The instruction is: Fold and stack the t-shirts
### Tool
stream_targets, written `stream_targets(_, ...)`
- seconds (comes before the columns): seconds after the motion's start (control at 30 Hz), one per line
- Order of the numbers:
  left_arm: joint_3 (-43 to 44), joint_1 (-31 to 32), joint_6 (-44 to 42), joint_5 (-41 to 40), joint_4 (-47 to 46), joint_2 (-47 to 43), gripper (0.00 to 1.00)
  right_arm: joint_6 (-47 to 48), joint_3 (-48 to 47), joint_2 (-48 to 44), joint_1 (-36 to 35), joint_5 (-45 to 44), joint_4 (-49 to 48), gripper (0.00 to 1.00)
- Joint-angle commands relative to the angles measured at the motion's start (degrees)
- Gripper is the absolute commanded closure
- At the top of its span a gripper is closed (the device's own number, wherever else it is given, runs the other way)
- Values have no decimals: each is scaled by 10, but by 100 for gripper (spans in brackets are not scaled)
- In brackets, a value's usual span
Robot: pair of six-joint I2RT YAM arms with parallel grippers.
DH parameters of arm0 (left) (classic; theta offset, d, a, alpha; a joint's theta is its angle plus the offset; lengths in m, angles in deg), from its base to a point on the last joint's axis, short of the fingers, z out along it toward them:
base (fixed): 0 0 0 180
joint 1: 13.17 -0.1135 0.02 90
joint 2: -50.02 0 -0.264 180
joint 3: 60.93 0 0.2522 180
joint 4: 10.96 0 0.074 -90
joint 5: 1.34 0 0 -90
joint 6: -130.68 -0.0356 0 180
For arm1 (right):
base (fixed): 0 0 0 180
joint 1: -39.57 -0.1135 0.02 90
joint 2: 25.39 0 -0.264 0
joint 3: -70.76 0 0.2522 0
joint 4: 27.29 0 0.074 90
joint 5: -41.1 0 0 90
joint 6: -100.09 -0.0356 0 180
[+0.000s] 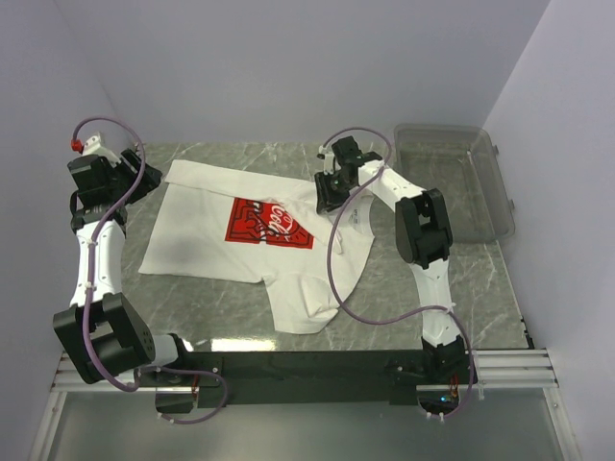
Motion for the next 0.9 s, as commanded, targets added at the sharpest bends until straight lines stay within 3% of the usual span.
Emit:
stream_targets(0.0, -1, 1, 0, 16, -13, -10, 32, -13, -21, 20, -6, 1, -2, 56)
stream_targets(0.2, -3, 0, 0, 14, -7, -15, 32, -8, -24, 22, -7, 1, 1, 62)
stream_targets(0.33, -1, 0, -2, 15, -6, -17, 31, 6, -24, 10, -8, 15, -1, 83)
stream_targets(0.5, 1, 0, -2, 17, -5, -14, 32, 29, 4, -38, -17, 35, -28, 93)
stream_targets(0.87, -2, 1, -4, 20, -5, -13, 31, 148, 114, -119, -78, 58, -43, 92)
